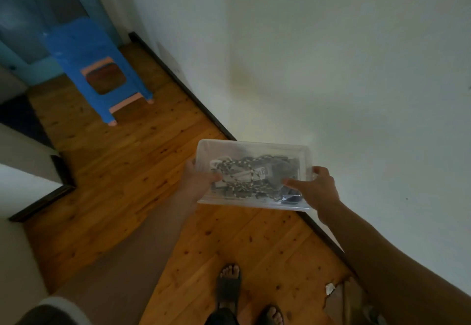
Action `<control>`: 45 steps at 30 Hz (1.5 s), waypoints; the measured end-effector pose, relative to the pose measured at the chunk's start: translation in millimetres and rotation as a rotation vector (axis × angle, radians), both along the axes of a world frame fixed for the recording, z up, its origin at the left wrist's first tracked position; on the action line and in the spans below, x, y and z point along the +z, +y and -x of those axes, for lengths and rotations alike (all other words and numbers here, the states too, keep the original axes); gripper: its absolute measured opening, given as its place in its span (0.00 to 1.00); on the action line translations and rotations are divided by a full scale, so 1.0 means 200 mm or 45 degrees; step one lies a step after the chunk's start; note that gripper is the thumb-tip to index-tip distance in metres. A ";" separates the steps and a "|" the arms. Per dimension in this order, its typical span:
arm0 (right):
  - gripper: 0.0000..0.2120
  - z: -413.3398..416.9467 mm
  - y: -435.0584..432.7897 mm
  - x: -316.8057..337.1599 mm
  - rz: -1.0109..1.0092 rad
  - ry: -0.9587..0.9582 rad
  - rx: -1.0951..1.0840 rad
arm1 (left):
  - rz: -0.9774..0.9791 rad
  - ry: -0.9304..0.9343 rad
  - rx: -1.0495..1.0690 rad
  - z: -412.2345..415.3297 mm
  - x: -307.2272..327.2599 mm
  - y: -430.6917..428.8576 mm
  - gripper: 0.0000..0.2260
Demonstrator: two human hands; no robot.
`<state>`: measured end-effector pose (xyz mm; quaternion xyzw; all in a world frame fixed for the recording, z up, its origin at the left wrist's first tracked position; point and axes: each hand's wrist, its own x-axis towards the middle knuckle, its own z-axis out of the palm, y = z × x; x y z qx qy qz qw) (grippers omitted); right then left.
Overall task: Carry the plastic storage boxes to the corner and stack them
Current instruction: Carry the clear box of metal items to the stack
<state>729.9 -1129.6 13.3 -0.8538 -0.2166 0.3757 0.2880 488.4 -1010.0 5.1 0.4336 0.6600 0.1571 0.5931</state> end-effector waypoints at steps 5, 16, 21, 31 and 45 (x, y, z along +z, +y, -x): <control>0.43 0.07 0.04 0.18 -0.085 -0.047 0.033 | -0.020 -0.032 0.042 0.08 0.19 0.01 0.36; 0.40 0.20 0.13 0.55 -0.282 -0.160 0.362 | -0.113 -0.150 0.296 0.26 0.52 -0.08 0.38; 0.40 0.26 0.12 0.72 -0.367 -0.196 0.544 | -0.242 -0.173 0.442 0.33 0.63 -0.19 0.41; 0.32 0.42 0.06 0.87 -0.402 -0.204 0.800 | -0.292 -0.149 0.558 0.52 0.84 -0.44 0.36; 0.35 0.87 0.02 0.92 -0.481 -0.007 1.153 | -0.464 -0.124 0.838 0.97 0.93 -0.92 0.26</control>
